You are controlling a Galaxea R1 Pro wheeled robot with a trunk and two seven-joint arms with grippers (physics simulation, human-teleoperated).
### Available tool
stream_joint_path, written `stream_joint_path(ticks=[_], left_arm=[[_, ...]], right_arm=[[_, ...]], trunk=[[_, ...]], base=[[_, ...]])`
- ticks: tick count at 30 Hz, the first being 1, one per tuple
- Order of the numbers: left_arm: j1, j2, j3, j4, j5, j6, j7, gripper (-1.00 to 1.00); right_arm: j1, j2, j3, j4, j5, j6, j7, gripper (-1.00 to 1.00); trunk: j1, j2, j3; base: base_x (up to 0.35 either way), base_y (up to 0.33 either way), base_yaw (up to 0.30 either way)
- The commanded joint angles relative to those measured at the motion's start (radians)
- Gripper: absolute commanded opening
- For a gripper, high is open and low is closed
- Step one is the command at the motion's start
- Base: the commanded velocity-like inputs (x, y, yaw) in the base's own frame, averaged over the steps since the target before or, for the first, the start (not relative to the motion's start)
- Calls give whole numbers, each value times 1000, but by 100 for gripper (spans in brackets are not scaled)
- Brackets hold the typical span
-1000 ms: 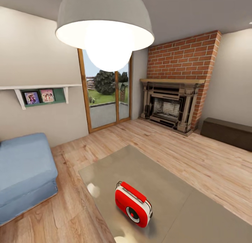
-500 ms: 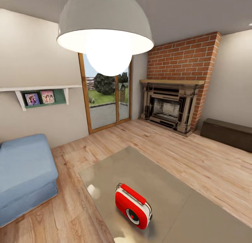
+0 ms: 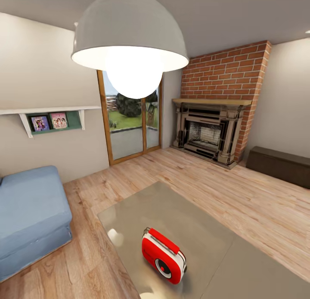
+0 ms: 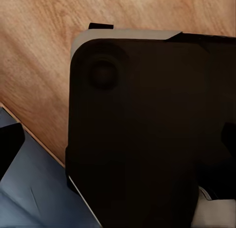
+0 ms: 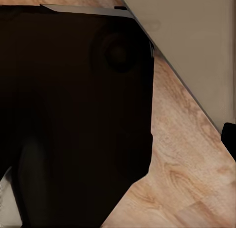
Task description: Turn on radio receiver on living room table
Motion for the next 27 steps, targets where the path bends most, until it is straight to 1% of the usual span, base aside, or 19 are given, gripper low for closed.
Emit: stream_joint_path(ticks=[1, 19, 27], left_arm=[[0, 0, 0, 0, 0, 0, 0, 100], [0, 0, 0, 0, 0, 0, 0, 100], [0, 0, 0, -1, 0, 0, 0, 100]], right_arm=[[0, 0, 0, 0, 0, 0, 0, 100], [0, 1, -3, 0, -2, 1, 0, 100], [0, 0, 0, 0, 0, -6, 0, 100]], trunk=[[-4, 7, 3], [-73, 133, 60], [-104, 189, 74]], base=[[0, 0, 0], [0, 0, 0], [0, 0, 0]])
